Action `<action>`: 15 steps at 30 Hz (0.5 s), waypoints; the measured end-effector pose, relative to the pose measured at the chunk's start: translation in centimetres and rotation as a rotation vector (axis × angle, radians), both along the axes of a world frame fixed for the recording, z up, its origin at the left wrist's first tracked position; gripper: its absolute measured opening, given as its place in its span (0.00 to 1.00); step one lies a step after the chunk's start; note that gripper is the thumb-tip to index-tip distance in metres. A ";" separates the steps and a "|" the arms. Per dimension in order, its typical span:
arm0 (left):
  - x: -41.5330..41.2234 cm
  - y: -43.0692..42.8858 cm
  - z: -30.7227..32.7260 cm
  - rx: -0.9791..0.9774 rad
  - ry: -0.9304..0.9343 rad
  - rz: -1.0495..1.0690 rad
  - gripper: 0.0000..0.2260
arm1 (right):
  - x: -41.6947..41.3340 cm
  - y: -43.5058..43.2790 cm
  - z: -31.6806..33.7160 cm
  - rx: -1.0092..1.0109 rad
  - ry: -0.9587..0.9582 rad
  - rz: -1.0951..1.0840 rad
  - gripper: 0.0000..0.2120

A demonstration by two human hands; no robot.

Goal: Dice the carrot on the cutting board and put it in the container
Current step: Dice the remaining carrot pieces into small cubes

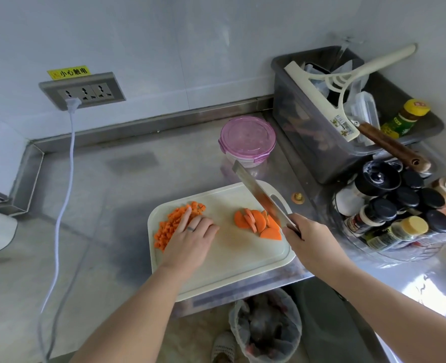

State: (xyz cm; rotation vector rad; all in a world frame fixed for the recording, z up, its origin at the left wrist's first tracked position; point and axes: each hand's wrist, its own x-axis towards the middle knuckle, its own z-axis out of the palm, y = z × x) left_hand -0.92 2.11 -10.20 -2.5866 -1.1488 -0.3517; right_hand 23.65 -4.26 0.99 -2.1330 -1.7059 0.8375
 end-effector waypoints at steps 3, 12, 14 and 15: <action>0.5 -0.3 0.8 -0.018 -0.033 0.037 0.09 | -0.1 0.0 -0.1 -0.010 0.011 -0.016 0.13; 8.0 0.7 5.6 -0.492 -0.243 0.174 0.17 | 0.5 0.1 0.4 0.003 0.029 -0.073 0.17; 8.9 0.7 5.4 -0.544 -0.207 0.212 0.15 | 0.7 -0.1 0.6 0.015 0.021 -0.086 0.18; 8.9 0.7 5.2 -0.546 -0.203 0.222 0.12 | 0.8 -0.1 0.6 0.020 0.019 -0.091 0.18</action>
